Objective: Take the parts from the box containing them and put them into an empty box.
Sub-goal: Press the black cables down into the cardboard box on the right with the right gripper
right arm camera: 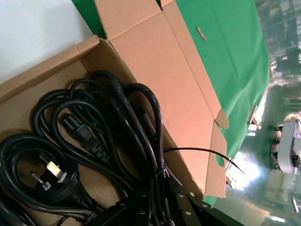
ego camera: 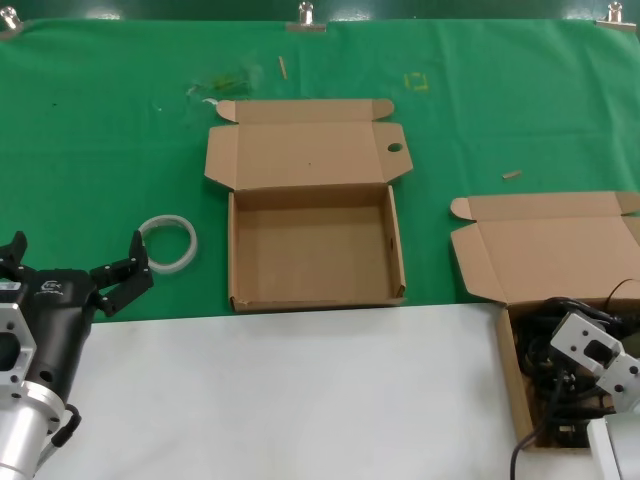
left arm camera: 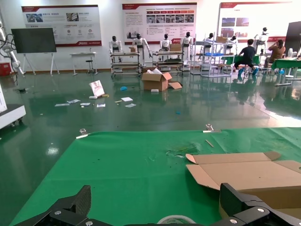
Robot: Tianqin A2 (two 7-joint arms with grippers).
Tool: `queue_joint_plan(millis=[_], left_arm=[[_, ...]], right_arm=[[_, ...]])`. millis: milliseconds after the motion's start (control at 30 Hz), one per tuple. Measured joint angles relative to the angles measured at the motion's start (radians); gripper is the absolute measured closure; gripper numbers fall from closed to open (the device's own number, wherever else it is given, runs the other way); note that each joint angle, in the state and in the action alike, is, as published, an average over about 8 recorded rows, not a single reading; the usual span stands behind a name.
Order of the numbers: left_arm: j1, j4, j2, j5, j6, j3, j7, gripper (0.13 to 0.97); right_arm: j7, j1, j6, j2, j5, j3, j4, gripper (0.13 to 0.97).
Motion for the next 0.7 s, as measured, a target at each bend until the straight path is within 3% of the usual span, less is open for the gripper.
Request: queue_joint_plan(millis=[333,700], left_arm=[[0.0,0.0,0.0,0.0,0.0,0.0,0.0,0.132],[0.0,0.0,0.0,0.0,0.0,0.0,0.0,0.132]], right_arm=[[0.007,0.001,-0.007,-0.008,0.0,0.009,0.0,0.931],[0.013,0.003,0.026,-0.013,0.0,0.005,0.083,0.935]])
